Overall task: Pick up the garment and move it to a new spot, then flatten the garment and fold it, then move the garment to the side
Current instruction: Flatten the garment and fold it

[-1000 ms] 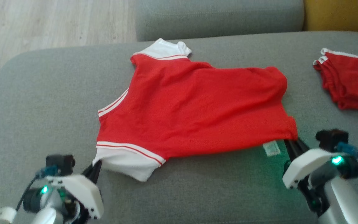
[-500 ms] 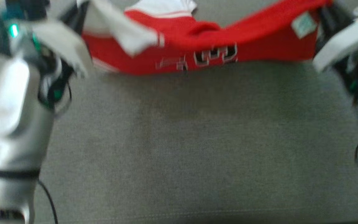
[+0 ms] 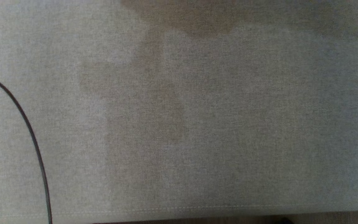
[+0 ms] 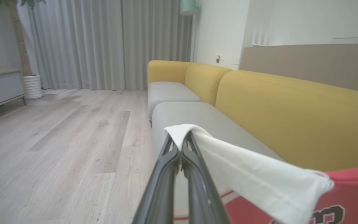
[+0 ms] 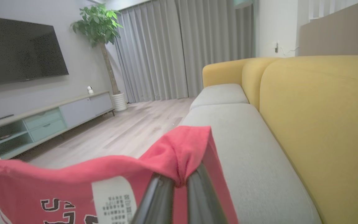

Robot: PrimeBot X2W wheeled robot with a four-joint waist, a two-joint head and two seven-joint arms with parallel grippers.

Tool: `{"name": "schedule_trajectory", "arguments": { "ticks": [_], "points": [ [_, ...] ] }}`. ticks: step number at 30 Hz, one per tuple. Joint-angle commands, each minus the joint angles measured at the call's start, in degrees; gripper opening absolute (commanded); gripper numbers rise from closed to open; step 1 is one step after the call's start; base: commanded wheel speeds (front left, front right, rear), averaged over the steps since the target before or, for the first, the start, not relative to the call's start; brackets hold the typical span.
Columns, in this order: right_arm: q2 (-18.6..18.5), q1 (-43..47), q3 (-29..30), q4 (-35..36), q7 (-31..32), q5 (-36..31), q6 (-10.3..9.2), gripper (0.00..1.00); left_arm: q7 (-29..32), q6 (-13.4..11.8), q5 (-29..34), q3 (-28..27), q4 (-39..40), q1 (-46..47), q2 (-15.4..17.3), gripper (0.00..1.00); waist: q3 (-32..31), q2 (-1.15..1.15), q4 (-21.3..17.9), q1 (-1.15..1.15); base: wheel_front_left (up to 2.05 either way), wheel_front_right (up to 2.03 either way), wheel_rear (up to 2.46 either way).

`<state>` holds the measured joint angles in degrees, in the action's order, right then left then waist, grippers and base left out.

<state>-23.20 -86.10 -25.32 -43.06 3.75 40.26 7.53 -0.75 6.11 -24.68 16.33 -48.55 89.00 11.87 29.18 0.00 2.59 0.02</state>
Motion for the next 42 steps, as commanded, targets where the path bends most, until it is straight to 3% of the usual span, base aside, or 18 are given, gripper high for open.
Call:
{"name": "schedule_trajectory", "arguments": {
  "ticks": [1, 8, 14, 20, 26, 30, 34, 35, 39, 40, 42],
  "points": [
    [1.2, -3.1, -0.2, 0.9, -0.6, 0.6, -0.04, 0.0, -0.9, -0.1, 0.2, -1.2, 0.5, 4.7, 2.6, 0.0, 0.9, 0.0, 0.1, -0.02, 0.0, 0.0, 0.0],
    [2.8, -15.3, -1.8, -5.6, -3.1, 5.0, -0.04, 0.0, -3.9, -0.5, 0.0, -1.8, -8.2, 18.0, 1.4, 0.0, 1.6, 0.0, 0.4, -0.02, 0.0, 0.0, 0.0],
    [2.4, -18.4, -5.9, -8.5, -3.9, 7.0, -0.04, 0.0, -4.9, 0.6, 0.0, -0.2, -13.4, 23.3, 0.0, 0.0, 1.5, 0.0, 1.7, -0.02, 0.0, 0.0, 0.0],
    [-0.2, -12.4, -13.9, -6.7, -2.2, 10.5, -0.04, 0.0, -4.3, 1.3, 0.1, 3.9, -17.5, 19.3, 0.6, 0.0, -0.1, 0.0, 3.0, -0.02, 0.0, 0.0, 0.0],
    [-5.0, 0.2, -22.3, -2.0, 0.2, 17.2, -0.04, 0.0, 1.5, 1.4, -4.9, 12.2, -15.1, 8.5, 2.6, 0.0, -6.6, 0.0, 2.8, -0.02, 0.0, 0.0, 0.0],
    [-8.8, 9.5, -27.7, 1.5, 2.3, 21.8, -0.04, 0.0, 10.5, 1.4, -11.9, 19.7, -8.9, -1.4, 6.3, 0.0, -12.8, 0.0, 2.5, -0.02, 0.0, 0.0, 0.0],
    [-12.4, 18.0, -33.0, 5.7, 5.9, 26.6, -0.04, 0.0, 21.5, 1.4, -21.1, 26.7, 0.8, -11.4, 12.9, 0.0, -18.9, 0.0, 2.0, -0.02, 0.0, 0.0, 0.0],
    [-12.4, 18.0, -33.0, 5.7, 5.9, 26.6, -0.04, 0.0, 21.5, 1.4, -21.1, 26.7, 0.8, -11.4, 12.9, 0.0, -18.9, 0.0, 2.0, -0.02, 0.0, 0.0, 0.0],
    [-16.0, 25.6, -38.6, 10.2, 11.0, 30.7, -0.04, 0.0, 34.0, 1.4, -30.4, 32.5, 12.6, -20.6, 21.4, 0.0, -24.1, 0.0, 1.5, -0.02, 0.0, 0.0, 0.0],
    [-17.7, 28.8, -40.9, 12.2, 13.9, 32.8, -0.04, 0.0, 39.2, 1.4, -34.5, 34.4, 18.1, -25.0, 25.5, 0.0, -26.2, 0.0, 1.2, -0.02, 0.0, 0.0, 0.0],
    [-19.2, 31.5, -42.9, 13.9, 17.0, 34.8, -0.04, 0.0, 43.2, 1.4, -38.3, 35.4, 23.0, -29.3, 29.1, 0.0, -27.7, 0.0, 0.8, -0.02, 0.0, 0.0, 0.0]
  ]
}}
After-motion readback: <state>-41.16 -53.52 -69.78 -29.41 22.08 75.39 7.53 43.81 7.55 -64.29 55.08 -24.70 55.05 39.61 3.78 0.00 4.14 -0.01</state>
